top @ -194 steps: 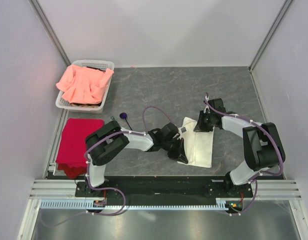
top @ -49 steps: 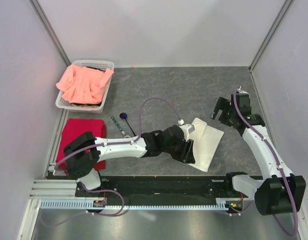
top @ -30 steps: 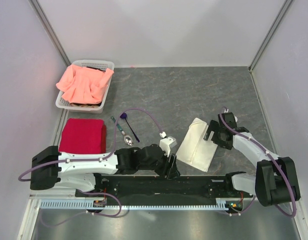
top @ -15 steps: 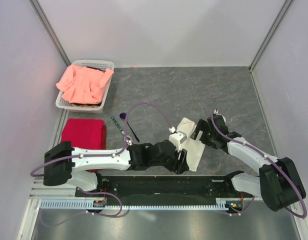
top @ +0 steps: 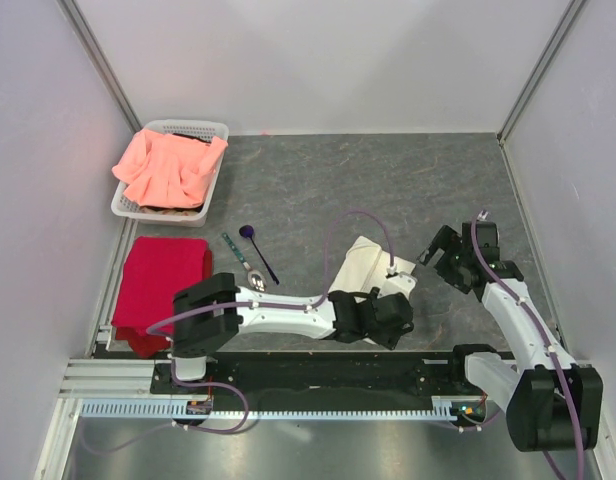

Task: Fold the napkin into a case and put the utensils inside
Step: Pick up the 2/3-rectangle-folded napkin at the center of the board.

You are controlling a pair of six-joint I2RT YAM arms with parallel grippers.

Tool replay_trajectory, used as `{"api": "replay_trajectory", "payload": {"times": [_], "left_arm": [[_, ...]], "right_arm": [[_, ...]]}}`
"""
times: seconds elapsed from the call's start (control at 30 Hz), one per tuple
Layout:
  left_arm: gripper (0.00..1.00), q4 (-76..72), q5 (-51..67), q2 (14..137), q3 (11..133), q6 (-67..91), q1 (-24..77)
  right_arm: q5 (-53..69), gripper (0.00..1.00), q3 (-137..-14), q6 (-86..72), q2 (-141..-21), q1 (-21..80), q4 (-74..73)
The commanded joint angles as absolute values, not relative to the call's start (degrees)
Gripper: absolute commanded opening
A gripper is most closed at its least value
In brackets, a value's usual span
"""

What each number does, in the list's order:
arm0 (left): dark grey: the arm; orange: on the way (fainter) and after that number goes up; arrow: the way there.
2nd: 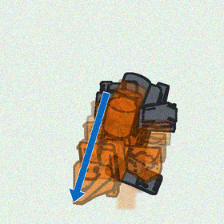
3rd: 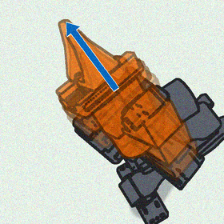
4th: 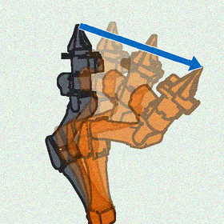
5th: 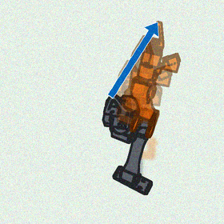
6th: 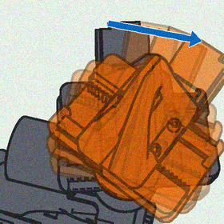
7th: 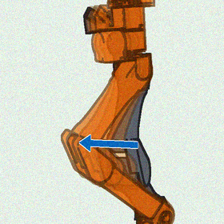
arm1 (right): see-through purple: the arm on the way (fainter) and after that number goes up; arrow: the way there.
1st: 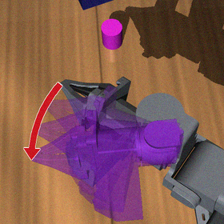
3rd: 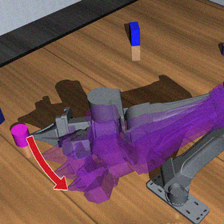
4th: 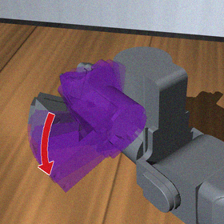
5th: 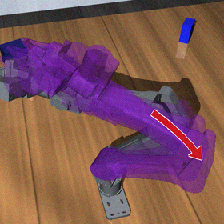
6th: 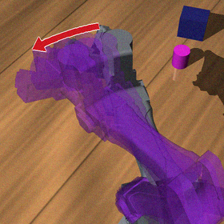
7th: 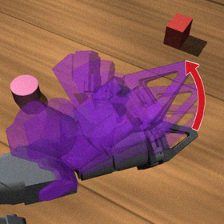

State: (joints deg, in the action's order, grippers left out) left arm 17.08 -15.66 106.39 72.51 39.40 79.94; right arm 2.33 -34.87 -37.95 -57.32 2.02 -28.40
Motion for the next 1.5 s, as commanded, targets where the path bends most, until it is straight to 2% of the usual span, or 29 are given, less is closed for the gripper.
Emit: {"api": "replay_trajectory", "payload": {"times": [0.0, 0.4, 0.5, 0.63, 0.77, 0.8, 0.83, 1.13, 1.47], "left_arm": [[0.58, 21.35, -20.74, 110.12, 77.43, 37.26, 80.86], [0.52, 22.76, -21.53, 117.86, 79.01, 37.88, 80.86], [0.44, 22.94, -22.94, 118.82, 79.27, 37.88, 80.95], [0.29, 23.64, -23.11, 119.88, 79.37, 38.32, 80.86], [0.2, 24.43, -23.9, 120.06, 79.37, 38.41, 80.86], [0.15, 24.61, -23.91, 119.88, 79.54, 38.41, 80.77], [0.03, 25.04, -22.51, 119.53, 79.72, 39.02, 80.51], [0.02, 24.26, -11.97, 111.1, 77.26, 40.87, 78.84], [0.02, 23.82, -8.7, 107.14, 75.15, 40.96, 76.73]], "right_arm": [[8.34, 0.98, -35.16, -33.4, -56.95, 0.18, -31.64], [11.16, 0.98, -32.09, -33.75, -55.11, 0.18, -29.8], [12.04, 0.98, -31.47, -33.66, -54.93, 0.26, -29.71], [11.6, 0.98, -31.64, -34.01, -54.76, 0.26, -29.79], [11.42, 0.98, -31.82, -33.66, -55.81, 0.26, -29.53], [11.6, 0.98, -31.9, -33.75, -56.25, 0.18, -29.44], [11.95, 0.98, -31.73, -33.66, -57.03, 0.18, -29.27], [23.9, 0.98, -28.66, -32.87, -59.85, 0.26, -22.15], [26.19, 0.94, -25.84, -34.01, -60.21, 0.18, -19.6]]}}
